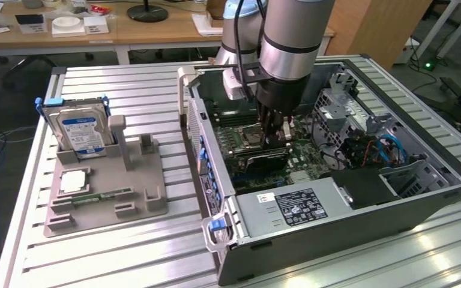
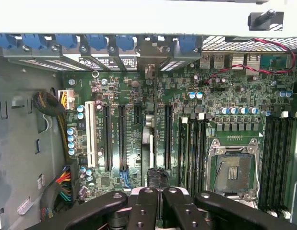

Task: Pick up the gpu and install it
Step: 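Press down on the gpu until it lock into place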

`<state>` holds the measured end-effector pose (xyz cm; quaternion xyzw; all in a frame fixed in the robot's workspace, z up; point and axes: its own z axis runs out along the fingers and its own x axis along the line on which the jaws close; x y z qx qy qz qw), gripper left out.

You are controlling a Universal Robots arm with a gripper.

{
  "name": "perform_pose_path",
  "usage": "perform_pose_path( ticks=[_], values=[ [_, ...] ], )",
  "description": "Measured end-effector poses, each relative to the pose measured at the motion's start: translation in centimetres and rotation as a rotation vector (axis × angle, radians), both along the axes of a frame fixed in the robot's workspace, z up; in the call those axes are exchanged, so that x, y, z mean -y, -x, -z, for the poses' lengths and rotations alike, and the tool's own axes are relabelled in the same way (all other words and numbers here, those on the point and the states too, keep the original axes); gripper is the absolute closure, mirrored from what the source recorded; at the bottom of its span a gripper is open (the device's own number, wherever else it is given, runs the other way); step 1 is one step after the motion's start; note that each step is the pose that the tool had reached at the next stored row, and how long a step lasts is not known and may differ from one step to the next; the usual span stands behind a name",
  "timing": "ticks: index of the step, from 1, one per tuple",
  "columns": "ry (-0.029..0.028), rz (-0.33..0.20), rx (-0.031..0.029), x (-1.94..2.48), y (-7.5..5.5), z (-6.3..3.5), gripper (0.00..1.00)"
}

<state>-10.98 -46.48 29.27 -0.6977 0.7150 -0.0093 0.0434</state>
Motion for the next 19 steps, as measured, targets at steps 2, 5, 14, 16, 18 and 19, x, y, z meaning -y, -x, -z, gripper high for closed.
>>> perform_pose_path(
  ticks=[2,5,14,16,18,19],
  values=[
    [0.0000,0.000,0.0000,0.00,0.0,0.00,0.89],
    [-0.0001,0.000,0.0000,0.00,0.0,0.00,0.89],
    [0.0000,0.000,0.0001,0.00,0.9,0.00,0.89],
    [0.0000,0.000,0.0001,0.00,1.4,0.00,0.89],
    [0.0006,0.000,0.0001,0.00,2.0,0.01,0.89],
    [0.0015,0.000,-0.0001,0.00,2.0,0.01,0.89]
  ],
)
